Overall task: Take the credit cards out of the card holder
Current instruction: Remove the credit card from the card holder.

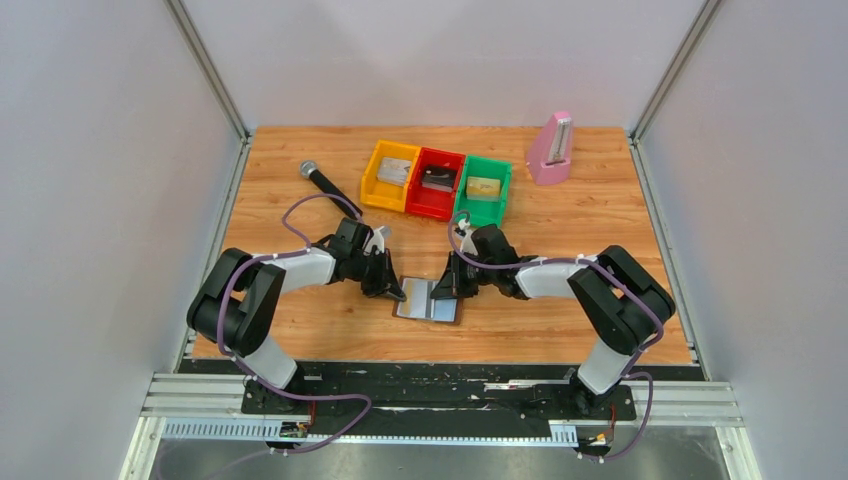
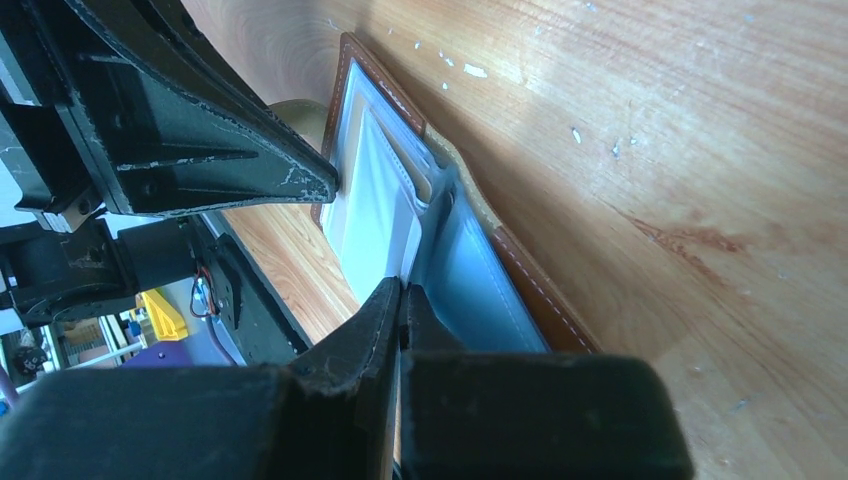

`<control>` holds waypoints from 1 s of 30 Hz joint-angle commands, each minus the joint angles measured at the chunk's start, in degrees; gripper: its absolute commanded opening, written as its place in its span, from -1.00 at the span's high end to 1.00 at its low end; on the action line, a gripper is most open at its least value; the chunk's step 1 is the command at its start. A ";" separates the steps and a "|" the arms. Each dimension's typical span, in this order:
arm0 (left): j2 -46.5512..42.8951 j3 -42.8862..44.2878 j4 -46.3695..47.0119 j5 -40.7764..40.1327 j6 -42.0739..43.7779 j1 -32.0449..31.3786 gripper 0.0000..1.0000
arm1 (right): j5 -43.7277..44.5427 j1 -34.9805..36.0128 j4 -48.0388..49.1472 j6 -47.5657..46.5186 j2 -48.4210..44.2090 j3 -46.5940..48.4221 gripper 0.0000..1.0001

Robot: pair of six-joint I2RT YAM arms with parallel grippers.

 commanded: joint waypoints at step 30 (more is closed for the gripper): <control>1.90 -0.51 -2.01 -4.41 1.68 -0.03 0.87 | -5.65 -1.49 2.65 -0.44 -0.49 -1.02 1.00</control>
